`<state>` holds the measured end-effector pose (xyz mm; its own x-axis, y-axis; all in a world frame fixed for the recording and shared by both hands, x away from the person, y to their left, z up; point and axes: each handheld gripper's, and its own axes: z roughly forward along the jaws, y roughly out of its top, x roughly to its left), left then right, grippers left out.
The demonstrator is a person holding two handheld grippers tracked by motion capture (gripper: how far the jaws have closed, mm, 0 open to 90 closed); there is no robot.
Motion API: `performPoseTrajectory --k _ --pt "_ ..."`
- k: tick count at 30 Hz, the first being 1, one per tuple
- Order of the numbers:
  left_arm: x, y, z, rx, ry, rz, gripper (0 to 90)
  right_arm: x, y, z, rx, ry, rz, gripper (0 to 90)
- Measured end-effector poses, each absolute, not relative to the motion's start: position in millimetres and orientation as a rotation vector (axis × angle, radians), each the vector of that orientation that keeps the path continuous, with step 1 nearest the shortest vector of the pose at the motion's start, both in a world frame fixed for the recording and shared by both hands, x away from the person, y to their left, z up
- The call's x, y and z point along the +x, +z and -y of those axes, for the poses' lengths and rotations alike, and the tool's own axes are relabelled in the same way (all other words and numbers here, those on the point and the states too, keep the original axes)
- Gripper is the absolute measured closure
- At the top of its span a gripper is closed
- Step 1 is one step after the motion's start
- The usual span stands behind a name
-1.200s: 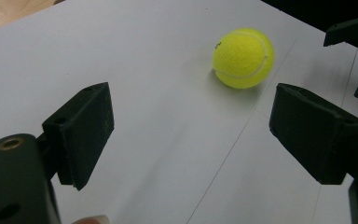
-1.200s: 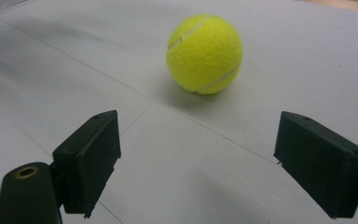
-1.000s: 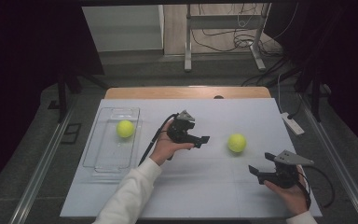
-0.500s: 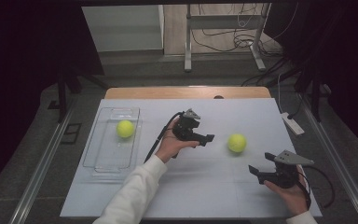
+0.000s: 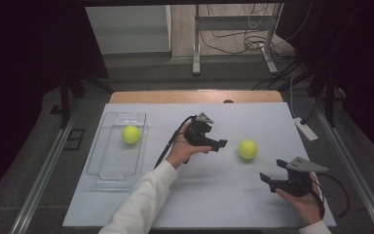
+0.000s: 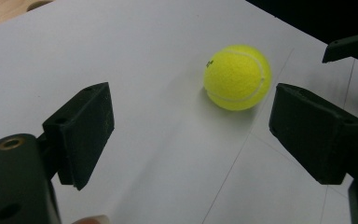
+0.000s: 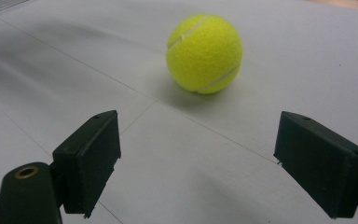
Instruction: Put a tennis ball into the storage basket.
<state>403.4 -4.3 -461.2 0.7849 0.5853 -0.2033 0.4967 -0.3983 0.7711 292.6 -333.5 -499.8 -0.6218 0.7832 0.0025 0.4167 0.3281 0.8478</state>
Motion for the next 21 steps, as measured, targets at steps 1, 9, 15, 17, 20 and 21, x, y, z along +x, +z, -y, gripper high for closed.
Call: performPoseTrajectory --k 1,9,15,17,20,21 --pt "403.7 -461.4 4.9 2.072 0.125 -0.804 14.7 292.7 -499.9 333.5 1.059 1.214 -2.19 14.8" --pt "406.5 -464.1 13.8 2.083 0.115 -0.801 14.6 292.7 -499.9 333.6 1.058 1.216 -2.192 14.8" --pt "408.5 -463.4 20.3 2.089 0.114 -0.787 14.6 292.8 -500.0 333.5 1.058 1.216 -2.192 14.8" --pt "408.8 -463.3 21.3 2.091 0.115 -0.785 14.6 292.8 -499.9 333.5 1.059 1.217 -2.192 14.8" --pt "409.7 -463.4 25.4 2.091 0.109 -0.78 14.6 292.8 -500.0 333.5 1.059 1.217 -2.193 14.8" --pt "410.0 -463.5 26.4 2.092 0.107 -0.778 14.6 292.8 -500.0 333.5 1.059 1.217 -2.193 14.8"
